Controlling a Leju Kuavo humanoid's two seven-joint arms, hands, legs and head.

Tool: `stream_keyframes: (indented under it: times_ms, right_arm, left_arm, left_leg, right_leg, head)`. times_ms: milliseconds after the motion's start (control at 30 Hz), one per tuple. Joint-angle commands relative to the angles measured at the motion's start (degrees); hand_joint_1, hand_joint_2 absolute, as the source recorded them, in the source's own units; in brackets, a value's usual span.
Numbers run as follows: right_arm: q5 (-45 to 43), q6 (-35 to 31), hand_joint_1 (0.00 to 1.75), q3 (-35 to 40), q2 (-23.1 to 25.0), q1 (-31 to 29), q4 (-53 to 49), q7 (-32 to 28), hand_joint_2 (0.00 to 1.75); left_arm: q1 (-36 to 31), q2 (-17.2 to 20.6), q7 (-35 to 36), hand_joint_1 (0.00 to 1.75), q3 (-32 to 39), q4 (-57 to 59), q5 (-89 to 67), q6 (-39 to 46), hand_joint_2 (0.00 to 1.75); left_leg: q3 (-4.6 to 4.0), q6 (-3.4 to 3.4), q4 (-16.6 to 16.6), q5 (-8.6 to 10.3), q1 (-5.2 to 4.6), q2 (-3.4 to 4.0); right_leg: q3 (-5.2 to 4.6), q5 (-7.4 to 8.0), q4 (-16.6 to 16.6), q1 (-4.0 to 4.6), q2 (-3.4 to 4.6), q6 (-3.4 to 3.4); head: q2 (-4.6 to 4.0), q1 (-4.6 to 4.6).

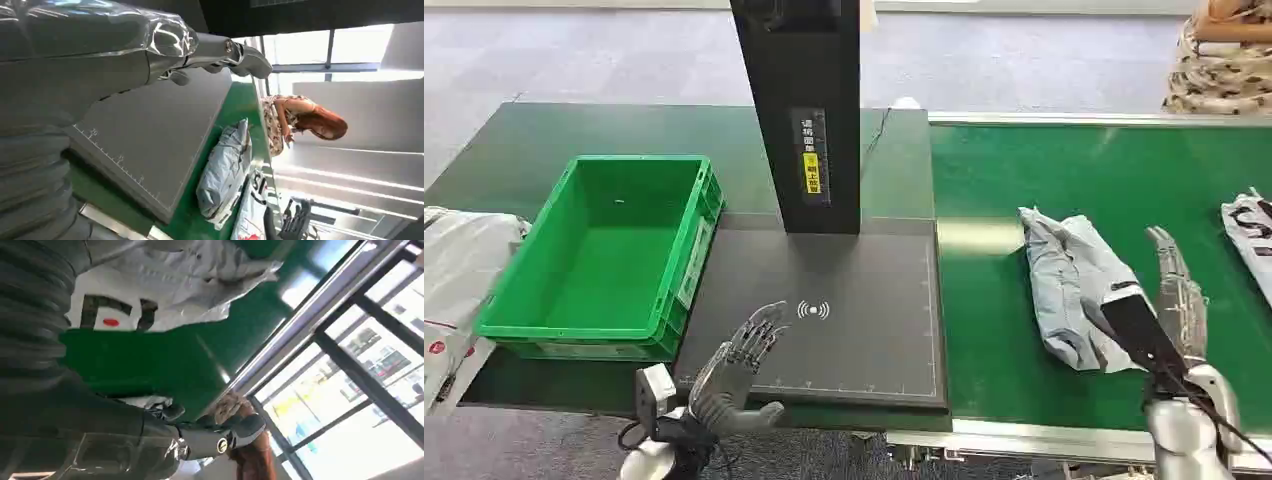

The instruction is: Moved the parcel from conveyor to table for the left to box.

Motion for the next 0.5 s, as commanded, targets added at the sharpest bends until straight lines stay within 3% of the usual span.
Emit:
stream_keyframes:
  times_ms: [33,67,167,300,500]
  right_arm:
    - [5.1,-2.6,0.00,-3.7,-5.1,-7.0,18.6,5.1,1.75]
    - [6.8,-0.9,0.00,-3.3,-5.7,-7.2,20.4,7.9,1.75]
    - [10.0,5.2,0.00,-0.7,-6.5,-9.2,25.4,14.0,1.75]
    - [13.3,10.4,0.00,4.0,-7.8,-13.5,33.8,18.3,1.75]
    - [11.2,15.3,0.00,7.5,-9.2,-10.8,36.3,16.9,1.75]
  left_arm:
    - [-2.4,0.9,-0.8,0.00,0.1,5.0,0.4,-0.1,1.75]
    - [-2.2,-1.1,0.6,0.00,0.9,3.0,-0.2,-0.3,1.75]
    - [-1.4,-2.5,3.7,0.00,1.6,-0.3,-1.1,0.6,1.75]
    - [0.3,-2.0,4.4,0.00,2.9,-1.7,-1.2,0.5,1.75]
    - [3.5,-1.4,3.3,0.00,3.2,-2.4,-2.1,0.3,1.75]
  left_leg:
    - [0.29,0.02,-0.2,0.03,0.02,-0.03]
    - [0.24,0.02,-0.2,0.02,0.02,-0.05]
    - [0.11,0.02,0.0,-0.01,0.04,-0.03]
    - [0.19,0.03,-0.1,-0.04,0.02,0.21]
    - [0.34,0.00,-0.2,-0.05,0.03,0.11]
  right_leg:
    - [0.33,0.05,-0.3,0.03,-0.01,0.01]
    - [0.28,0.03,-0.2,0.03,-0.04,0.01]
    - [0.15,0.01,-0.1,0.04,-0.01,0.01]
    - [0.17,0.07,-0.1,0.03,0.23,0.01]
    - [0.34,0.01,-0.2,0.05,0.13,-0.01]
  head:
    - [0.00,0.00]
    - [0.00,0.00]
    - [0.00,0.00]
    - [0.00,0.00]
    - [0.00,0.00]
